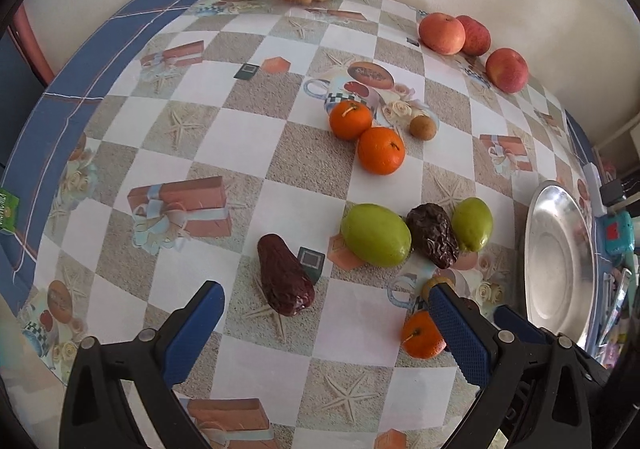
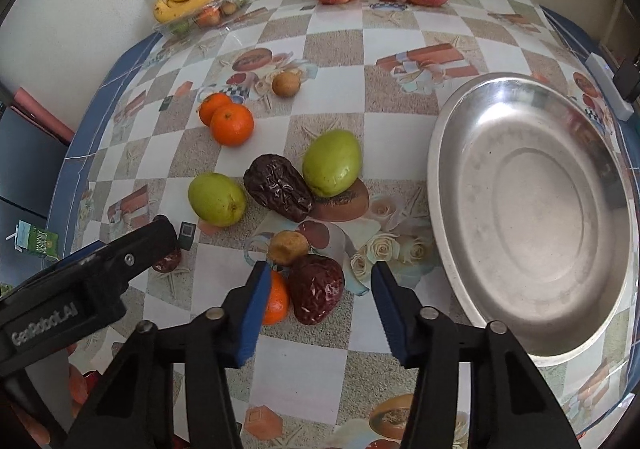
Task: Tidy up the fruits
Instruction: 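Lower the right tool onto the dark red date and close it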
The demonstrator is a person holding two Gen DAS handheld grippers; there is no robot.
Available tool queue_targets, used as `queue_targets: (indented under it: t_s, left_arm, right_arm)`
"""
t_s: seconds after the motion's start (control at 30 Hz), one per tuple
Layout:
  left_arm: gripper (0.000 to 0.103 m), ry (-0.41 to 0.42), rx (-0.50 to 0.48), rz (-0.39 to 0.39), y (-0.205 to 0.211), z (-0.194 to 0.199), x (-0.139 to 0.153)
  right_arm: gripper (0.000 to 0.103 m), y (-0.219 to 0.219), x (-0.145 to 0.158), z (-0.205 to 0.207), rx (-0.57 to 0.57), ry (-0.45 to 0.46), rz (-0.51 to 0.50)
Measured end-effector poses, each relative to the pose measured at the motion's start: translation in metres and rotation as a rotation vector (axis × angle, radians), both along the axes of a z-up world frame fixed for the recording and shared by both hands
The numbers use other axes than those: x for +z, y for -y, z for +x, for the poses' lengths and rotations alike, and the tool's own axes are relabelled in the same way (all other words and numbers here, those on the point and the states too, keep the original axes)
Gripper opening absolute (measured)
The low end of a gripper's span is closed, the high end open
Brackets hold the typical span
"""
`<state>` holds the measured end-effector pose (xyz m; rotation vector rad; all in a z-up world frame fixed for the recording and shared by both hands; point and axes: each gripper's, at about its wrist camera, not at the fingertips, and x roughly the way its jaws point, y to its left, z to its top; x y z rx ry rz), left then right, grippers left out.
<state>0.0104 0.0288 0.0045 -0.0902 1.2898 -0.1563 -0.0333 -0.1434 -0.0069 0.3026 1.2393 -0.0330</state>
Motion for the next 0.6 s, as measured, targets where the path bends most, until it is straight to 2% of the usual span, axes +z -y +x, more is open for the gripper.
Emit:
queue_targets:
  t_s: [0.17,0.23,0.4,0.6]
  left_arm:
    - [0.103,0.011,0.003,-0.011,-0.002,0.002,0.003]
    - [0.102,0.011,0.006,-0.015,-0.003,0.002,0.003]
    - [0.102,-0.011,0.000,-0.047,-0.001,0.002,-0.001]
    - [0.092,-0.059,-0.060,-0.096,0.016,-0.003,-0.008]
  right_arm:
    - [0.043,0.004,-0.013,0.003,-0.007,-0.051,0.039]
    - [0.032,0.006,-0.014,0.003,-0.018,-0.056,0.059]
    - [0.032,0.013,-0.015,0.001,-0.040,-0.060,0.103]
    - [0.032,0.023,-0.013,-0.004,-0.066,-0.079,0.024]
